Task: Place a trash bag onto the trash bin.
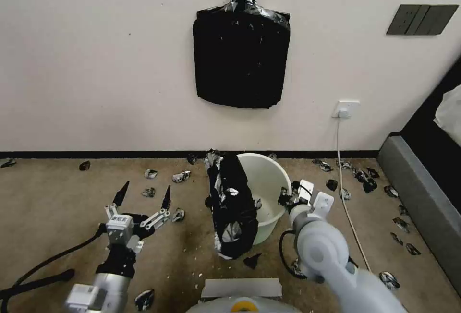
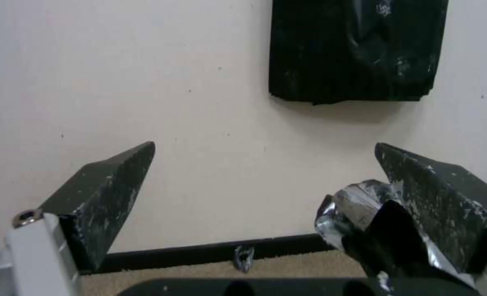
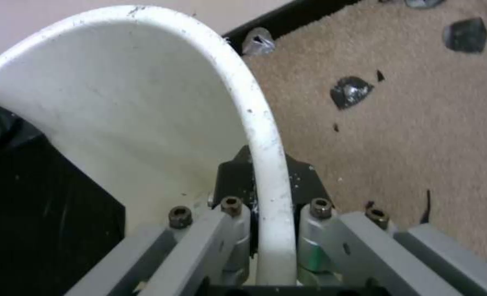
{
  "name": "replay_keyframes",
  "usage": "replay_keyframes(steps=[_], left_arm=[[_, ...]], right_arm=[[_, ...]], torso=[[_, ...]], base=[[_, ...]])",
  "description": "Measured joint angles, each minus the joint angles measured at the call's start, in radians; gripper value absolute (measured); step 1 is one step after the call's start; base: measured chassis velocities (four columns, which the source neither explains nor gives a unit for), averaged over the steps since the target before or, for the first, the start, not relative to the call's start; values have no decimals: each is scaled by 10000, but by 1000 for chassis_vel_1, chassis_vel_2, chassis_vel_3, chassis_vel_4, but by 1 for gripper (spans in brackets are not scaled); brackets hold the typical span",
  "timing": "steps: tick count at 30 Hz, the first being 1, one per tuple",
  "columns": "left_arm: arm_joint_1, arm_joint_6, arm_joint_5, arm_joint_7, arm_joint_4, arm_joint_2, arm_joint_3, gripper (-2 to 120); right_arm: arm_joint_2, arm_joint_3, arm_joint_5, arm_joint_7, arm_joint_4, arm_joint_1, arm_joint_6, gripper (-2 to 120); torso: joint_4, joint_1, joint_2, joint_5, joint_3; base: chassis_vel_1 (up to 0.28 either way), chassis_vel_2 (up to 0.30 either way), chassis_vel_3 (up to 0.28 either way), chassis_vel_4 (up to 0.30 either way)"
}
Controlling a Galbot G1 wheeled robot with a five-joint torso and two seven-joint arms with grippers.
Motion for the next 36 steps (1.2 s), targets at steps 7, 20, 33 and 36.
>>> replay_keyframes(steps=[7,20,33,36], left_arm=[[-12,1,-1,0,4,-50,6,100],[-7,-13,3,-18,60,-166,155,100],[-75,16,-74,-103,196,-266,136,100],[-90,147,-5,-134,145,-443,184,100]], right_arm=[[215,-154,-482,-323,-244,-205,174,10],[-255,-195,-1593,-583,249,-300,118,53],[-2507,-573,-5339,-4304,2831,-957,-268,99],[-2772,-1586,-6655,-5697,2724,-215,-837,100]], torso=[[0,0,0,3,0],[1,0,-1,5,0],[-2,0,0,4,0],[0,0,-1,5,0]], base=[[0,0,0,0],[0,0,0,0],[0,0,0,0],[0,0,0,0]])
